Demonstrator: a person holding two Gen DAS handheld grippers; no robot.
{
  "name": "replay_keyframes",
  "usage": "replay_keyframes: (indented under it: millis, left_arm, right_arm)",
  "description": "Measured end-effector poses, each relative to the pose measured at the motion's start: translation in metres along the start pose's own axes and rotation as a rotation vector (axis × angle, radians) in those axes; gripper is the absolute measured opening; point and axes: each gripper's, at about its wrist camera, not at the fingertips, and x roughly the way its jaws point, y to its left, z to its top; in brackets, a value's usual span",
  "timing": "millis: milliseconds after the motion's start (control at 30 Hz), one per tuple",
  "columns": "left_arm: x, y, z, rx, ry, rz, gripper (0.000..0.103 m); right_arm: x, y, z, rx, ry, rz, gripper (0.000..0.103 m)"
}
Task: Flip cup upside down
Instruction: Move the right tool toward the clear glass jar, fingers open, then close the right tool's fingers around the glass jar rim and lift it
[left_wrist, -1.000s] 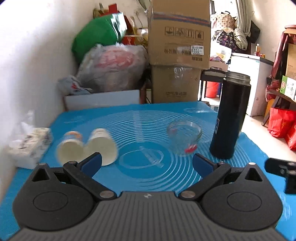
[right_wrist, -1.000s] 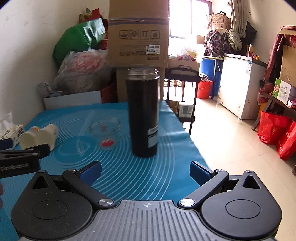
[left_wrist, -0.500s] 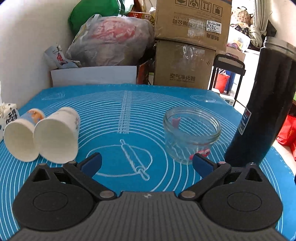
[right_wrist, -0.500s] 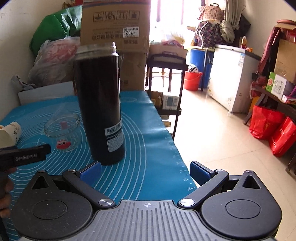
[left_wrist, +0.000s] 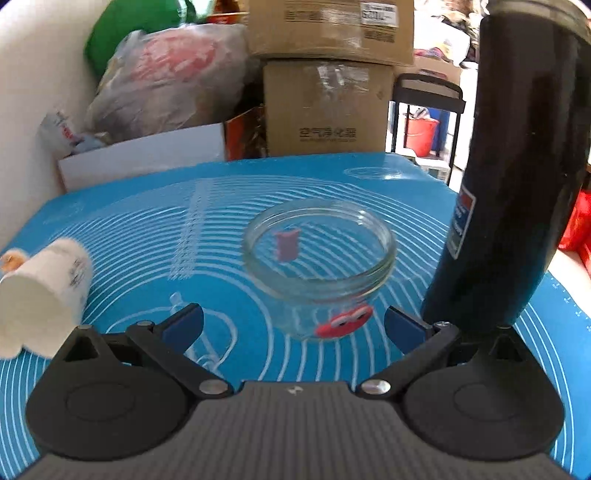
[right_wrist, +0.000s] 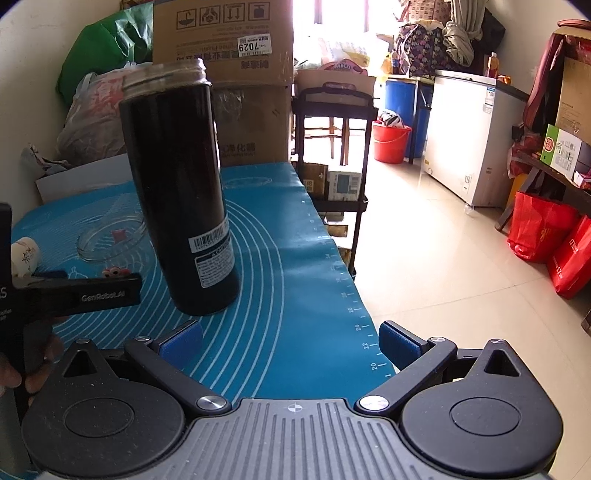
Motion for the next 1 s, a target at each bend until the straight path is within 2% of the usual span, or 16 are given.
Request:
replay_keyframes:
  millis: [167,367,400,433,500,833,1000]
  left_arm:
    - [0.020,0.000,0.012,-0.021,0.019,-0.016,0.103]
    - [0.027,-0.004,0.020,0.025,-0.006,-0.037,0.101]
    - [0.028,-0.003,0.021,0.018,-0.003,-0.043,0.099]
    - [0.028,-0.002,0.021,0.015,-0.001,-0.052,0.083]
    - [0.031,-0.004,0.022,0.032,0.018,-0.077,0.077]
    - [0.025,-0.002,0.019,0.012,0.017,-0.065,0.077]
    - [0.006,0.000,0.009,0.024,0.011,-0.066,0.077]
  right_arm:
    - [0.004,-0.002,0.000,-0.004,-0.002,0.013,0.103]
    - [0.008,-0.005,-0.004,0.005,0.003,0.027,0.103]
    - [0.008,-0.005,-0.005,0.007,0.005,0.029,0.103]
    - [0.009,-0.004,-0.006,0.006,0.006,0.029,0.103]
    - [0.009,-0.004,-0.009,0.000,0.006,0.023,0.103]
    - [0.004,-0.007,-0.010,-0.006,0.002,0.001,0.103]
    - [-0.003,-0.004,-0.010,-0.014,-0.001,0.003,0.103]
